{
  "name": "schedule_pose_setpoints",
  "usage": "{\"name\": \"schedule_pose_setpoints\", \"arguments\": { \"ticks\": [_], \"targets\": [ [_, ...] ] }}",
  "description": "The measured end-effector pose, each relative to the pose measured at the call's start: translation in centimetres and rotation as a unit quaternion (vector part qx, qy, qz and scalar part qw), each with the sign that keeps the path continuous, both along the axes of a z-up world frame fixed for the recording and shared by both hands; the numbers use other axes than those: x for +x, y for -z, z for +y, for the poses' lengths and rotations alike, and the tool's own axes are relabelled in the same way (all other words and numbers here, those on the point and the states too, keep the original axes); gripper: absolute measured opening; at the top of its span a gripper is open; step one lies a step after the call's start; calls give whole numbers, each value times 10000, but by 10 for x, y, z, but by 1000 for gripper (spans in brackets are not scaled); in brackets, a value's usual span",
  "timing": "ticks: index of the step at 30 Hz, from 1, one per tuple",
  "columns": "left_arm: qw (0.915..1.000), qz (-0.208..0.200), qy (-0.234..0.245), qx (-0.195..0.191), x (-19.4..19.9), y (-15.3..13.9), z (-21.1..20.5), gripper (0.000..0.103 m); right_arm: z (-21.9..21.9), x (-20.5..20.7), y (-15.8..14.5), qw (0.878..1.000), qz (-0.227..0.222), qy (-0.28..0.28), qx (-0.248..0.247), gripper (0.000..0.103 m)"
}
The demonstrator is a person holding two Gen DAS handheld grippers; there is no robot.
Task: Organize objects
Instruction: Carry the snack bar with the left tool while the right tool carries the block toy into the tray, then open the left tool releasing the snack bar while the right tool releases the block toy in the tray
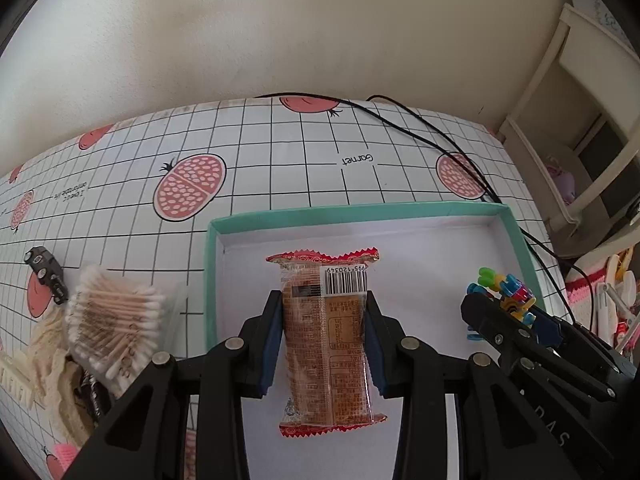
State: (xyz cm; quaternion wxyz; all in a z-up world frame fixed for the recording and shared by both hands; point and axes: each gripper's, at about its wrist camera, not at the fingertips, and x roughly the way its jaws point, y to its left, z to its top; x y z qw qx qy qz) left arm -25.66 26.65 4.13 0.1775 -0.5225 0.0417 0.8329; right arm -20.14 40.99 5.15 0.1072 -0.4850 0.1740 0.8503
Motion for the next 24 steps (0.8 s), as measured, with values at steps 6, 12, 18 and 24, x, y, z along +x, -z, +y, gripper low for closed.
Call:
{"name": "schedule_pose_setpoints", "arguments": {
  "ticks": [6, 12, 18, 24],
  "targets": [
    [10000, -55, 18, -76, -3, 8, 4, 39, 3, -3, 8, 9999, -95, -4, -51, 43],
    [9999, -23, 73, -155, 0, 11, 6, 39, 2, -4, 9, 10000, -88, -27, -22, 44],
    [9999, -48, 47, -144, -1, 7, 3, 40, 3, -3, 7, 9999, -112, -9, -69, 45],
    [9999, 61, -16, -136, 1, -4, 0, 46, 0, 1, -2, 9999, -22, -102, 23, 49]
  ]
}}
